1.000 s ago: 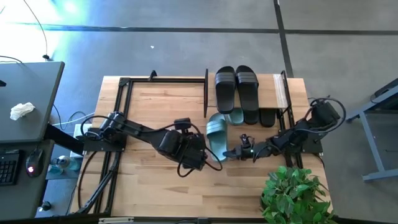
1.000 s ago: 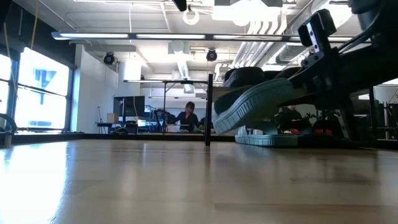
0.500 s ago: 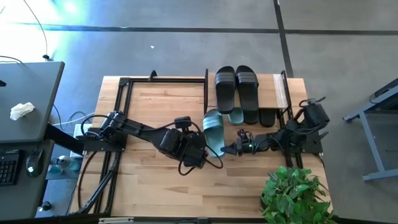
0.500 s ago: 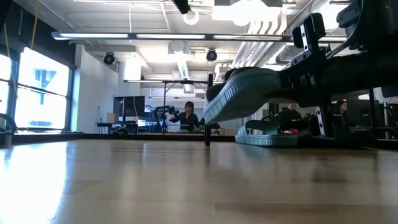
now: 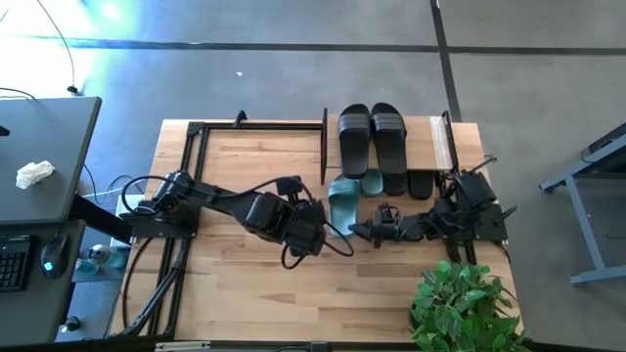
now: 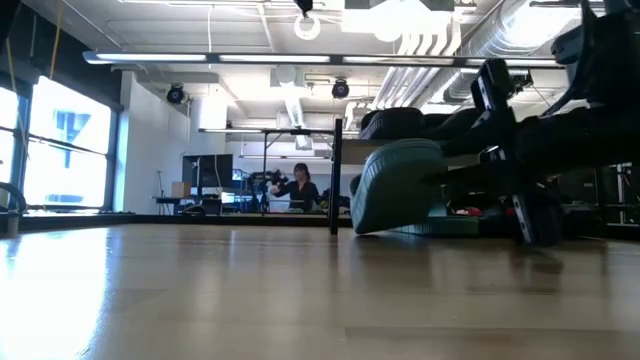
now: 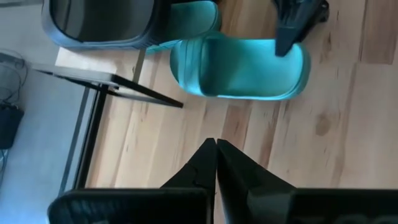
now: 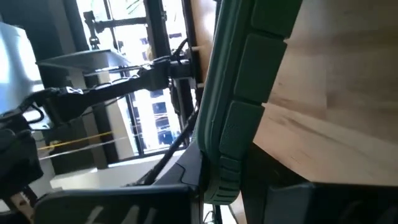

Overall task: Pick and place slides into the shelf
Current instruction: Put the green slipper under the shelf

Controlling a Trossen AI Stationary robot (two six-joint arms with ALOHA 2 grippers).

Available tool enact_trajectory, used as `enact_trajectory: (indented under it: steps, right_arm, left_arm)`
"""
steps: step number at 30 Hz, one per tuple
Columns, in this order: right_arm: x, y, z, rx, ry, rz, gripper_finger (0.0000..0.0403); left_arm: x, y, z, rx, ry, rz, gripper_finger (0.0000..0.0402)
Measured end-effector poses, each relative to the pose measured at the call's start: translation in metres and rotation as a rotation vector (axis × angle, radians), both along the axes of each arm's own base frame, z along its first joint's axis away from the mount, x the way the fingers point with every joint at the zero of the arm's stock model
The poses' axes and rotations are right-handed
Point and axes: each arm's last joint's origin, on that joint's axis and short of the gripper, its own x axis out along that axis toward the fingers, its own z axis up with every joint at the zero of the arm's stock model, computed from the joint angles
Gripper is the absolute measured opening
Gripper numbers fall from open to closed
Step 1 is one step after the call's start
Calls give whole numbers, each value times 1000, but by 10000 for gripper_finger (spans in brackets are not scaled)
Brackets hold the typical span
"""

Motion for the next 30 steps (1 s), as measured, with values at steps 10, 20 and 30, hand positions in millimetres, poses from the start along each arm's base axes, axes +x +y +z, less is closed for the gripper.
enact_trajectory:
  steps: [10, 20, 30]
  right_arm:
    - [15, -20, 4, 2, -25, -1, 37]
    - [17, -38, 6, 21, -35, -26, 37]
    - [19, -51, 8, 49, -51, -75, 37]
  left_arm:
    - [2, 13, -1, -5, 10, 34, 2]
    - [4, 21, -17, -1, 64, 47, 3]
    - [8, 20, -41, -2, 86, 51, 3]
